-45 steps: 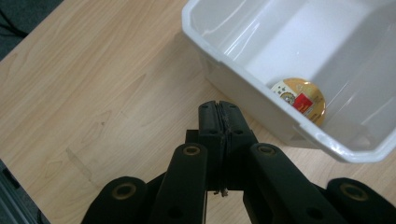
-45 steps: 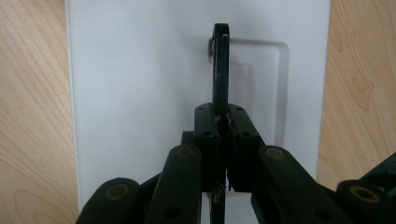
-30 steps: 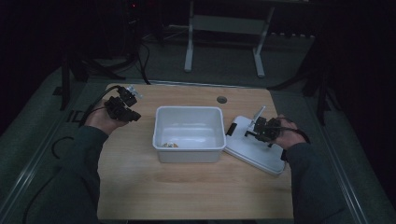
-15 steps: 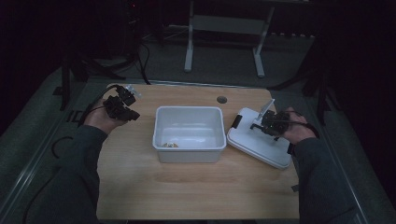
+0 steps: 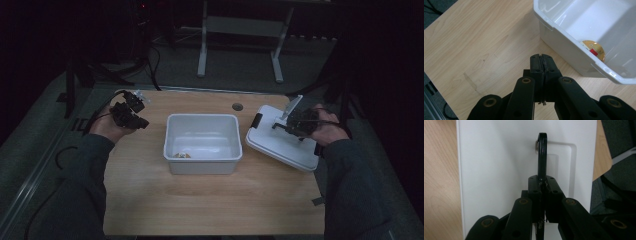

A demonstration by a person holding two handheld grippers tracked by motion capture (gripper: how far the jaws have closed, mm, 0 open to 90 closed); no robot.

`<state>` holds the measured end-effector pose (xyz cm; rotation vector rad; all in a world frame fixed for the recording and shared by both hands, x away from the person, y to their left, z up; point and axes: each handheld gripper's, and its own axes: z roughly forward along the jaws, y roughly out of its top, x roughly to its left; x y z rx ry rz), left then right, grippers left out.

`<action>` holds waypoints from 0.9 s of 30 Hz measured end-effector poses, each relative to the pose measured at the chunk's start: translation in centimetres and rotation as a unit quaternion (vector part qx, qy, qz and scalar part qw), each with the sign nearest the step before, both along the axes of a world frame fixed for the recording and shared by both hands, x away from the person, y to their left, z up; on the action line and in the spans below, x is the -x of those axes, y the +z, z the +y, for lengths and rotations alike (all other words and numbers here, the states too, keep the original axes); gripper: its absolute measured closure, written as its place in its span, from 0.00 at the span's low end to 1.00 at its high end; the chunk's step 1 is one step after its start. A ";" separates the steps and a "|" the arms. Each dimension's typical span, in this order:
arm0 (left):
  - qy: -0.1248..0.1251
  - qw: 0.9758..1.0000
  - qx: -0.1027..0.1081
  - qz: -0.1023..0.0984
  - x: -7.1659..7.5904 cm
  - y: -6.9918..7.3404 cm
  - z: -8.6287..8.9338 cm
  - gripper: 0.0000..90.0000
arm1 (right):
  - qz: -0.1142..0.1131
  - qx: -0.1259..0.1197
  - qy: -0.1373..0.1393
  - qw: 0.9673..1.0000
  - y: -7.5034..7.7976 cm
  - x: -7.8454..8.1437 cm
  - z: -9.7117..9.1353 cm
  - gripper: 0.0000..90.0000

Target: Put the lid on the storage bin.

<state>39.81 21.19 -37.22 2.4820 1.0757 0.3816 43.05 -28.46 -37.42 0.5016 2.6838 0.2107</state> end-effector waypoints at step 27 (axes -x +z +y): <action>0.003 1.000 0.009 -0.003 -0.3 0.1 -0.2 0.98 | -0.048 -0.002 0.069 0.996 4.6 1.1 4.1 0.94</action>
